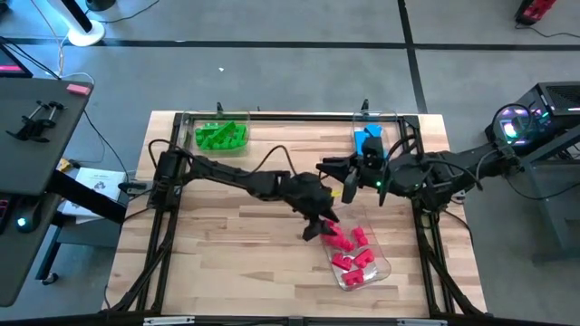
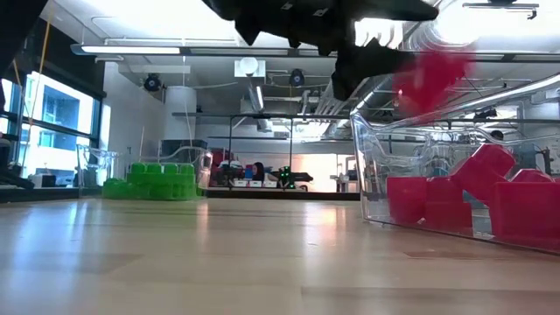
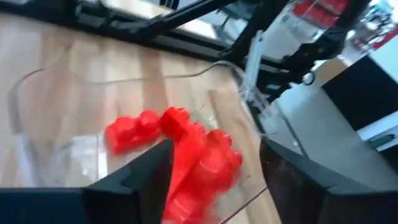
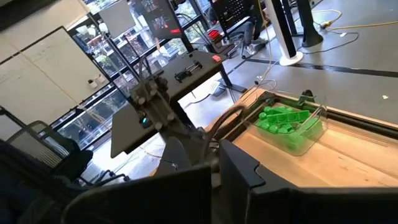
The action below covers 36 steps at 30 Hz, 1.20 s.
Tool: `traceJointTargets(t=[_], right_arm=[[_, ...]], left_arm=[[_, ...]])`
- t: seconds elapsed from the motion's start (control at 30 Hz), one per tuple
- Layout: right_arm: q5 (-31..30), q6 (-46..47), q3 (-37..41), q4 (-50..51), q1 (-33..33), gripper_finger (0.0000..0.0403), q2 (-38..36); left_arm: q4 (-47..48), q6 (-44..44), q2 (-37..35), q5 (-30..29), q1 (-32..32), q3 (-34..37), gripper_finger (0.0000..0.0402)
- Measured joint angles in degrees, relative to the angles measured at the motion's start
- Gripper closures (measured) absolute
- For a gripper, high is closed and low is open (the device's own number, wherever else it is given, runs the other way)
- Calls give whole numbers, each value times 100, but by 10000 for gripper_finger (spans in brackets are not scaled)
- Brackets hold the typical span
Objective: Sort blocks
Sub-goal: Put the red game piece into the bottom transparent bin, then adjust the bottom transparent bin
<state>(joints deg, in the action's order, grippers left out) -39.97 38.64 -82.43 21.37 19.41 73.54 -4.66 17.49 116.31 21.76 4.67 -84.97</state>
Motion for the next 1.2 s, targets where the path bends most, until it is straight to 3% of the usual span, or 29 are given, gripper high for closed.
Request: traceJointTargets(t=[0.13, 0.27, 0.33, 0.5, 0.63, 0.73, 0.9, 1.0, 1.2], right_arm=[[5, -84, 0, 19, 19, 403, 0], [4, -157, 0, 22, 18, 403, 0], [9, -157, 0, 111, 19, 403, 0], [105, 308, 0, 1313, 19, 403, 31], [131, 1381, 282, 2297, -134, 403, 191], [738, 2258, 901, 2169, -455, 403, 373], [2651, 3055, 2052, 1232, -1105, 403, 916], [2974, 3339, 2268, 1150, -1327, 403, 1189], [3344, 3163, 2106, 1354, -1795, 403, 1599]], left_arm=[[745, -10, 0, 49, -160, -243, 149], [1669, 41, -240, 467, -394, -275, 143], [2170, -209, -555, 335, -525, -128, 147], [2281, -478, -1899, -410, -1010, 860, 170], [1686, -186, -3568, -895, -1420, 2172, 199], [1172, 216, -4883, -1166, -1519, 3275, 236], [514, 1220, -6716, -1833, -1273, 4796, 338], [403, 1711, -7443, -2154, -1019, 5390, 391], [340, 2088, -7971, -2731, -611, 5872, 399]])
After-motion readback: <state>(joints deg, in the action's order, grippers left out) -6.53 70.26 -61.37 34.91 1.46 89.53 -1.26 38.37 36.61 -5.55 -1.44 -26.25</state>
